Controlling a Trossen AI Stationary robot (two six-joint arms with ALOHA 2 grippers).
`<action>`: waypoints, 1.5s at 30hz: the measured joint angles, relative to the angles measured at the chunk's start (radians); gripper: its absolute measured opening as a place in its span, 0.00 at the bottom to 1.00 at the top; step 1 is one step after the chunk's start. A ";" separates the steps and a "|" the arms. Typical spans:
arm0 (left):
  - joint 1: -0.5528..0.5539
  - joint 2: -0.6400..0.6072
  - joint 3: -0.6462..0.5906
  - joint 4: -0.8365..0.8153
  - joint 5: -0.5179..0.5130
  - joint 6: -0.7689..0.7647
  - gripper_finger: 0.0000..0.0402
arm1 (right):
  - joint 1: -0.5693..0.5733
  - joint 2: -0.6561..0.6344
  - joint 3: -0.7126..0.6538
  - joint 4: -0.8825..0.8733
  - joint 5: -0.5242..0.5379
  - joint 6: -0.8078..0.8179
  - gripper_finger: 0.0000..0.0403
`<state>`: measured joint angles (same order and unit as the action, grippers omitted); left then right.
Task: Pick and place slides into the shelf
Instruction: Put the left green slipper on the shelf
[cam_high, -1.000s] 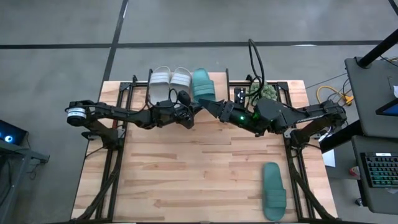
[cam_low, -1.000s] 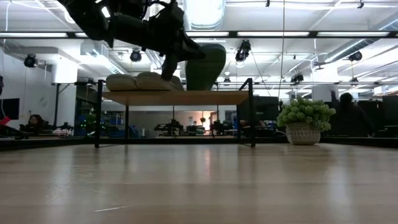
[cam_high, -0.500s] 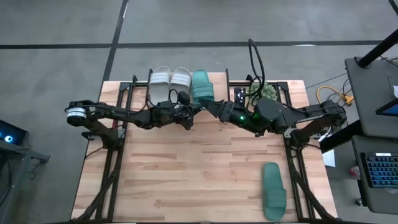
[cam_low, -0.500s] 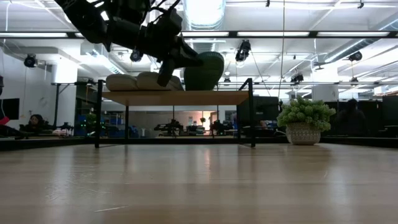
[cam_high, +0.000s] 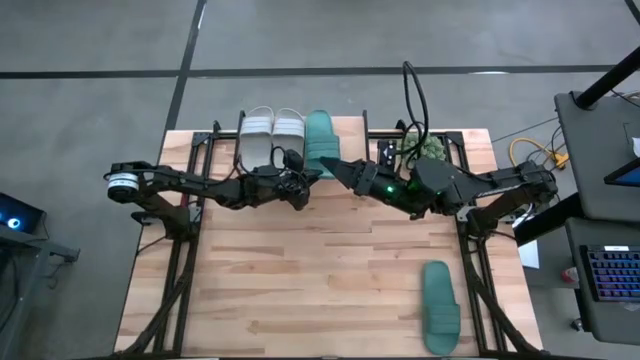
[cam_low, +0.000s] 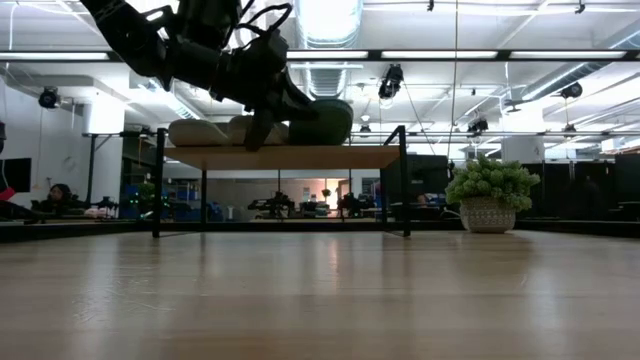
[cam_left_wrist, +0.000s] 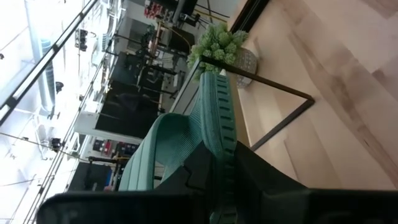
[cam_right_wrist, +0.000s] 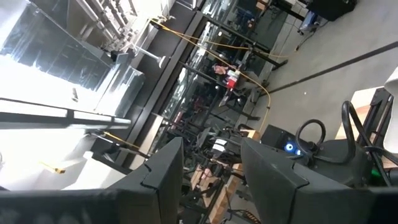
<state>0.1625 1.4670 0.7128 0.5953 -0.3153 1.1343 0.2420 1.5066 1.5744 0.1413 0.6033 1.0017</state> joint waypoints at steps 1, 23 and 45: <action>0.000 0.000 0.000 -0.001 0.000 0.000 0.05 | 0.000 0.000 0.000 0.000 0.000 -0.002 0.38; 0.000 -0.024 -0.034 -0.010 -0.080 0.000 0.05 | 0.000 0.000 0.000 -0.002 0.000 -0.019 0.38; 0.001 -0.061 -0.085 0.001 -0.150 -0.003 0.06 | 0.000 0.000 0.000 -0.004 0.000 -0.029 0.38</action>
<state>0.1637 1.4055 0.6277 0.5963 -0.4654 1.1316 0.2417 1.5066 1.5745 0.1376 0.6037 0.9726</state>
